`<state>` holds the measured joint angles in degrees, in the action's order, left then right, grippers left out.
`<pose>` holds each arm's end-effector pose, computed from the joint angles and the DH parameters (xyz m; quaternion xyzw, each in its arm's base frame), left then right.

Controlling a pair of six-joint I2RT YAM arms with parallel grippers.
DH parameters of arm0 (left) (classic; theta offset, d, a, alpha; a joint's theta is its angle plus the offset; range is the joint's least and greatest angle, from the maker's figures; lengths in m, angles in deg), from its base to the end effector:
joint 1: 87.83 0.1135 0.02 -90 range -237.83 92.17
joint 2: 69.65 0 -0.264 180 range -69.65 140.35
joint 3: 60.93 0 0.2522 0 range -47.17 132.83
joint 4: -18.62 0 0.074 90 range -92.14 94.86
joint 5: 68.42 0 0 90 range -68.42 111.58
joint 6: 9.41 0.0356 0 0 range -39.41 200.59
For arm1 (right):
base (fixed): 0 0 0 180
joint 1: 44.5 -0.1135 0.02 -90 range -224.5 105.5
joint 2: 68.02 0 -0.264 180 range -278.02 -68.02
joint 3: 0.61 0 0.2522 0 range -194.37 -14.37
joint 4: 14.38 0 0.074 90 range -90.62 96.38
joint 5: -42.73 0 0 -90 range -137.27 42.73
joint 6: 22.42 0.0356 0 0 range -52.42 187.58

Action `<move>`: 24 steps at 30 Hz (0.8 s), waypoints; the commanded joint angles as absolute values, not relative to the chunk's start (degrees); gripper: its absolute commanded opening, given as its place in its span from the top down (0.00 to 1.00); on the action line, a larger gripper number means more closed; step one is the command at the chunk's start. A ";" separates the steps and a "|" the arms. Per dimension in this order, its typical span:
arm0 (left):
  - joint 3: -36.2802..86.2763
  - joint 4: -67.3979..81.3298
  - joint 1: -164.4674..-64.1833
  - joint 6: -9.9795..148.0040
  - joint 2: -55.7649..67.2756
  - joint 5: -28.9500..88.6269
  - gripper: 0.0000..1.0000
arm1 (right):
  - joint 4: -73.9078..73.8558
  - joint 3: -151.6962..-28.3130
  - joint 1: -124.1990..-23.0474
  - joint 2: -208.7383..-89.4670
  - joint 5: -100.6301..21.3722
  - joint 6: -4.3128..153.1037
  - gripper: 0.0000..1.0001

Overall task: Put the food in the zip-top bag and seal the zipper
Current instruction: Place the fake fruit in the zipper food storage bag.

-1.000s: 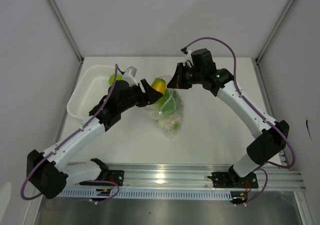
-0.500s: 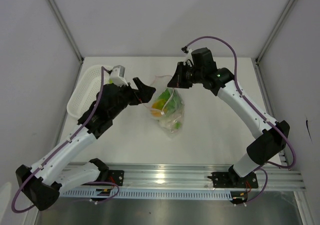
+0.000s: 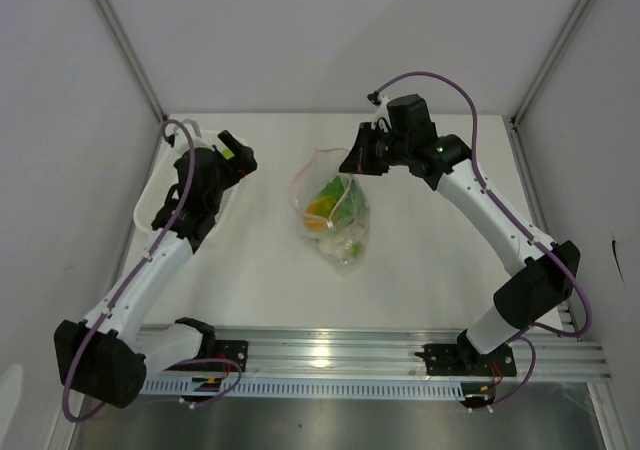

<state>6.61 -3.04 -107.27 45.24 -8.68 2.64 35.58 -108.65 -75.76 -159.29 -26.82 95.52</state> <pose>0.2362 -0.0711 0.3452 -0.2075 0.7616 -0.1600 0.5927 0.2989 0.1960 0.3914 -0.1095 0.8628 0.3670 0.3299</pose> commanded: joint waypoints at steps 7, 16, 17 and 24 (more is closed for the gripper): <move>17.58 -8.31 -93.81 38.14 12.74 3.37 0.01 | 34.27 -108.85 -74.99 -159.52 -24.86 93.25 0.98; 25.96 -10.26 -85.28 33.49 28.35 16.13 0.00 | 34.53 -108.50 -74.47 -160.31 -24.86 92.19 0.98; 25.87 -9.73 -84.58 33.13 28.87 16.65 0.00 | 34.71 -108.50 -74.47 -160.39 -24.77 92.19 0.98; 31.22 -9.29 -82.64 36.55 34.67 24.47 0.01 | 34.10 -108.41 -74.20 -161.19 -24.33 92.19 0.98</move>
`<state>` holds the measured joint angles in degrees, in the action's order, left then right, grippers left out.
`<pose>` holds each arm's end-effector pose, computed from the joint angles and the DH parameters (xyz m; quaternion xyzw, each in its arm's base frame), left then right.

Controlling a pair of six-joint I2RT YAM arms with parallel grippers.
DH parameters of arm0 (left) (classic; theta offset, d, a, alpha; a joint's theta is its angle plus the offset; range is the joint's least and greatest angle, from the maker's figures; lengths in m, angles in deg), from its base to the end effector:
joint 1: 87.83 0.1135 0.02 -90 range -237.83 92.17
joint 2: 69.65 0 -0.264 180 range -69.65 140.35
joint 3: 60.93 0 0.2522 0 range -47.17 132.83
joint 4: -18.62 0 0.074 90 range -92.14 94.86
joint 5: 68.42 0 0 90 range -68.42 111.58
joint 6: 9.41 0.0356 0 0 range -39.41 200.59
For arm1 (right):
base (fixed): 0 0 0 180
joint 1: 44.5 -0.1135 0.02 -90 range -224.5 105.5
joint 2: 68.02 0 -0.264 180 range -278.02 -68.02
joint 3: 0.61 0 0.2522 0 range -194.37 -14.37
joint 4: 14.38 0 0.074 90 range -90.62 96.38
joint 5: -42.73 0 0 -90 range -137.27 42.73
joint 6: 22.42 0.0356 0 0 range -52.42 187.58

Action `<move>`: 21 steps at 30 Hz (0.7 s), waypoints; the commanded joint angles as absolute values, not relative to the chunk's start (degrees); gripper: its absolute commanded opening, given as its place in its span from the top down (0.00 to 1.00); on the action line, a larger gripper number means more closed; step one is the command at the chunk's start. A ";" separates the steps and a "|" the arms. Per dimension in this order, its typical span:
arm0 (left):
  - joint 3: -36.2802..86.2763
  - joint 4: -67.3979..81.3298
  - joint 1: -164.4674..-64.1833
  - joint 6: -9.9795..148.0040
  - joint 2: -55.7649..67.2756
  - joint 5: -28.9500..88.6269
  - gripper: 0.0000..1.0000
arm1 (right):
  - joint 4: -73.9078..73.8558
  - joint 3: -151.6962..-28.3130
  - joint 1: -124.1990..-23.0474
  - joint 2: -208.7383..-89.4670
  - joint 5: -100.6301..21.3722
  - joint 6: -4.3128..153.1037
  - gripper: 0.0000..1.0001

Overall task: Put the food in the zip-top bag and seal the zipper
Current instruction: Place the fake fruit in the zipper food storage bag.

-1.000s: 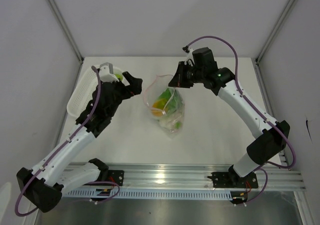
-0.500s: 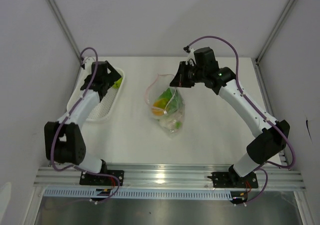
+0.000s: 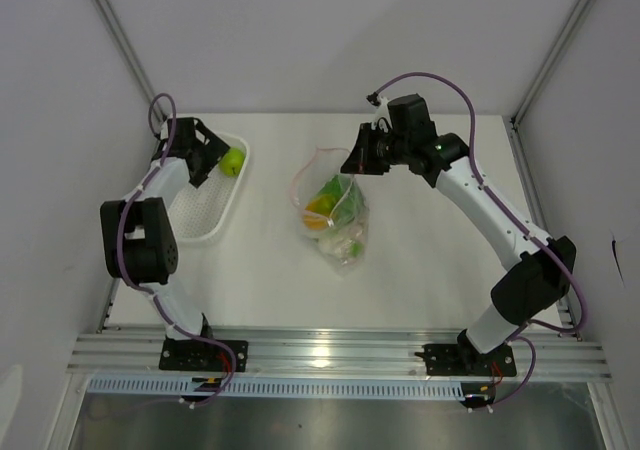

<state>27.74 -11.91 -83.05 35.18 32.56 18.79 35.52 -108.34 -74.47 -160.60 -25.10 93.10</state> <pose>0.3982 0.0350 0.2363 -0.3990 0.8296 -0.1144 0.3736 0.3079 0.1931 0.3822 -0.1228 0.8654 0.3626 0.3234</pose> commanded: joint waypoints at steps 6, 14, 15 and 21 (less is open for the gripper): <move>38.69 -13.41 -82.55 38.40 41.08 29.22 0.01 | 33.57 -108.41 -74.20 -162.06 -23.98 92.45 0.98; 39.66 -13.85 -81.94 36.91 44.43 29.49 0.00 | 33.74 -108.50 -74.20 -162.06 -24.24 92.28 0.98; 40.01 -14.12 -81.94 37.00 44.61 29.14 0.01 | 33.74 -108.50 -74.20 -162.06 -24.33 92.28 0.98; 40.63 -14.56 -81.94 37.35 46.10 29.14 0.00 | 33.04 -108.24 -74.20 -162.50 -23.63 92.98 0.98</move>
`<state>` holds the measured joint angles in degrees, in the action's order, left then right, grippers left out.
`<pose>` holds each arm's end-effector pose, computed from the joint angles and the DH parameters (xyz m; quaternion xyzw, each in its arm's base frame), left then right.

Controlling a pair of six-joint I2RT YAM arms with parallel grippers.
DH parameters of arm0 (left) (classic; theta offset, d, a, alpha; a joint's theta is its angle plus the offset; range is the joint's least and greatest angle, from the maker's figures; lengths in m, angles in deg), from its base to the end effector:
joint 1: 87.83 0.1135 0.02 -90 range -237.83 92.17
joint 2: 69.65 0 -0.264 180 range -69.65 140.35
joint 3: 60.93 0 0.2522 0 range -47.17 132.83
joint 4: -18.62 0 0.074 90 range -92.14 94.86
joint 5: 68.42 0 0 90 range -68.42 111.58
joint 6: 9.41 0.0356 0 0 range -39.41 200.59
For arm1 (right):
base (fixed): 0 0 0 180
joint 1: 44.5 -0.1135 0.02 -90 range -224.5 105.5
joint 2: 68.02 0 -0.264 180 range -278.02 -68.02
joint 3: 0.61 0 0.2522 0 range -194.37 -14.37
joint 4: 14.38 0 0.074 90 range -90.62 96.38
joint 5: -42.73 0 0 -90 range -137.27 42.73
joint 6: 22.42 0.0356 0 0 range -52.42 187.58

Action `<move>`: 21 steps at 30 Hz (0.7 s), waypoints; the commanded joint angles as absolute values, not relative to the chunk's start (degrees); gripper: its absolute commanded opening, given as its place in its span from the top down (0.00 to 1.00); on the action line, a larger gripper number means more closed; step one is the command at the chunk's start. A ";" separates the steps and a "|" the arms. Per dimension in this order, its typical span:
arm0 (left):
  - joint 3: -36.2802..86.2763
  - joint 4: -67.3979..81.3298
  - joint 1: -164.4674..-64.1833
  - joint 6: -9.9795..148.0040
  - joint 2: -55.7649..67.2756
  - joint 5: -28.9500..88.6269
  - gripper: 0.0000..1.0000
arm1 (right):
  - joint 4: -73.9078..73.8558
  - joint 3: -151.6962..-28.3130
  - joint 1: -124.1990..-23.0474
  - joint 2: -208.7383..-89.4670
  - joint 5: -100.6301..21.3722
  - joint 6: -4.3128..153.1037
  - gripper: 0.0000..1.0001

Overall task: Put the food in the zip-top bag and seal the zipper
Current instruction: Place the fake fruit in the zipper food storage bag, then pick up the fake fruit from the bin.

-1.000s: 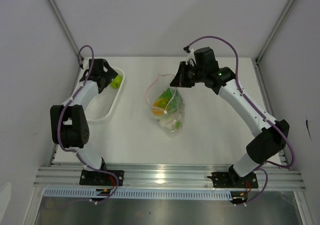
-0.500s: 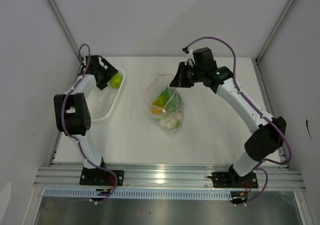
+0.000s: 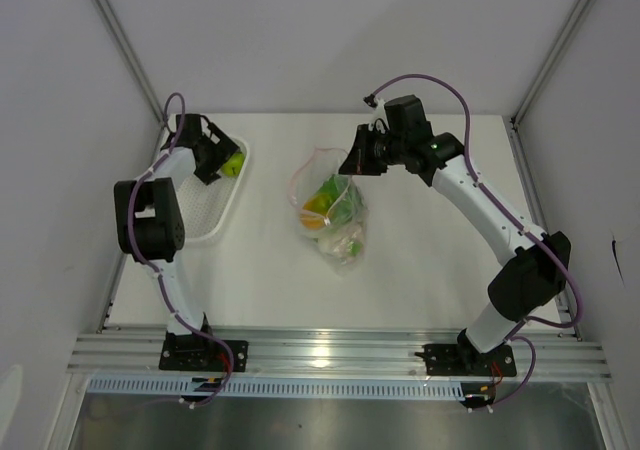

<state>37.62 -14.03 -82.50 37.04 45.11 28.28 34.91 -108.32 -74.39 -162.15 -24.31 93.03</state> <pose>0.4432 0.0372 0.2005 -0.3680 0.8594 -0.1665 0.3135 0.3146 0.1969 0.3737 -0.1245 0.8679 0.3645 0.3137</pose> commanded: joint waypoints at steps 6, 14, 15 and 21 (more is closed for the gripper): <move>43.09 -16.94 -81.85 36.74 48.30 27.21 0.00 | 32.95 -108.33 -74.20 -162.24 -23.71 93.16 0.98; 47.74 -19.39 -81.76 35.07 51.55 27.64 0.00 | 32.78 -108.32 -74.20 -162.59 -23.63 93.33 0.98; 48.27 -20.18 -81.67 34.89 51.90 27.73 0.01 | 32.86 -108.33 -74.20 -162.59 -23.71 93.33 0.98; 53.90 -25.10 -81.59 35.59 55.94 29.13 0.01 | 32.69 -108.41 -74.20 -162.68 -23.63 93.51 0.98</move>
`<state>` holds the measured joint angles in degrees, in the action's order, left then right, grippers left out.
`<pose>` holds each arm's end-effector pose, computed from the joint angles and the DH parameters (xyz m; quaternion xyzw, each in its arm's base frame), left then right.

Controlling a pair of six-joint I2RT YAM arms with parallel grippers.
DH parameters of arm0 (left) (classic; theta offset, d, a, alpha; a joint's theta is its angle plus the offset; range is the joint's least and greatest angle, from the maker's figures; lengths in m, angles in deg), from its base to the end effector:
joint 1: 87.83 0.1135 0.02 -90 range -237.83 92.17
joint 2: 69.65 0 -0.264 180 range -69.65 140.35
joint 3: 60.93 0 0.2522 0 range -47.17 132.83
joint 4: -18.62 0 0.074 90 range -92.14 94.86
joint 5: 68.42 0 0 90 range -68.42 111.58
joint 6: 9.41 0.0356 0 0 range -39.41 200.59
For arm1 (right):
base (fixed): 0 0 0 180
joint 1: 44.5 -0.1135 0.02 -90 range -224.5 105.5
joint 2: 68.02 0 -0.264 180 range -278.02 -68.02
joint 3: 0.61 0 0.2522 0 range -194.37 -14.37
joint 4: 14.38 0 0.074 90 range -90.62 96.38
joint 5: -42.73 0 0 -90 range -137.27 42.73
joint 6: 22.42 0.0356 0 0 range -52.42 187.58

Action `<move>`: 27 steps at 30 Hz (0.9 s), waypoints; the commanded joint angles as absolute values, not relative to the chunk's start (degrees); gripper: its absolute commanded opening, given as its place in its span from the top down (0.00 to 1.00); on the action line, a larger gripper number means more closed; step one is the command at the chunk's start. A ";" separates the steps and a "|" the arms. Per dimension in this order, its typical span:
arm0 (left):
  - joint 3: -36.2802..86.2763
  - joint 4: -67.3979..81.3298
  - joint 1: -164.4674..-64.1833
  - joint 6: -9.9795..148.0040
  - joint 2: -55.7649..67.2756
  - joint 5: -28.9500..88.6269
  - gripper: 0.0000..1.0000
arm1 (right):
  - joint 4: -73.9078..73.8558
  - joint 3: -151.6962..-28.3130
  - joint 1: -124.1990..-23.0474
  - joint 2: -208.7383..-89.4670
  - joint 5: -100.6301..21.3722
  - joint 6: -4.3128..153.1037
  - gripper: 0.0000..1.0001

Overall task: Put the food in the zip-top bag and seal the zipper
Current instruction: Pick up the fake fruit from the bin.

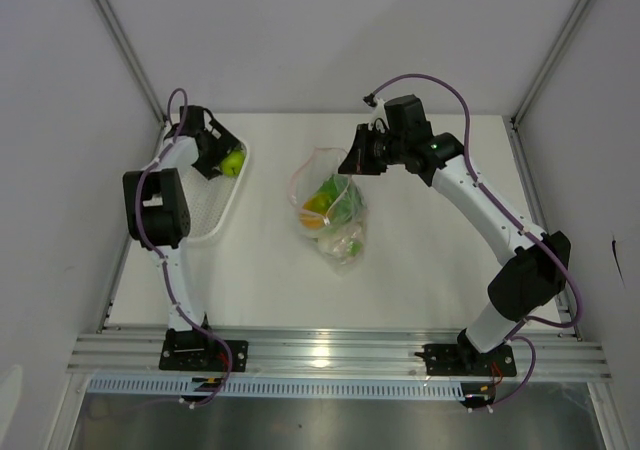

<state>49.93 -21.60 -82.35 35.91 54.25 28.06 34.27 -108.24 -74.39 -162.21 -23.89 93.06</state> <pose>0.4766 0.0417 0.1881 -0.3855 0.8657 -0.1561 0.2784 0.3153 0.1975 0.3739 -0.1266 0.8652 0.3686 0.3154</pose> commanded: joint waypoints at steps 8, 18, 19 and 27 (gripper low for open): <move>50.04 -21.15 -81.59 35.77 53.83 30.10 0.20 | 32.69 -108.50 -74.20 -162.68 -23.80 93.51 0.98; 46.17 -18.87 -81.06 35.50 51.38 30.28 0.70 | 32.78 -108.59 -74.38 -162.68 -23.80 93.51 0.98; 44.86 -18.43 -80.97 35.24 49.90 30.28 0.77 | 32.78 -108.59 -74.29 -162.77 -23.72 93.51 0.98; 30.90 -11.31 -80.18 32.61 35.13 28.79 1.00 | 32.25 -108.15 -74.29 -163.29 -24.15 93.60 0.99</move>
<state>34.10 -15.76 -80.71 34.55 43.80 29.54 34.23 -108.24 -74.39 -162.28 -23.92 93.45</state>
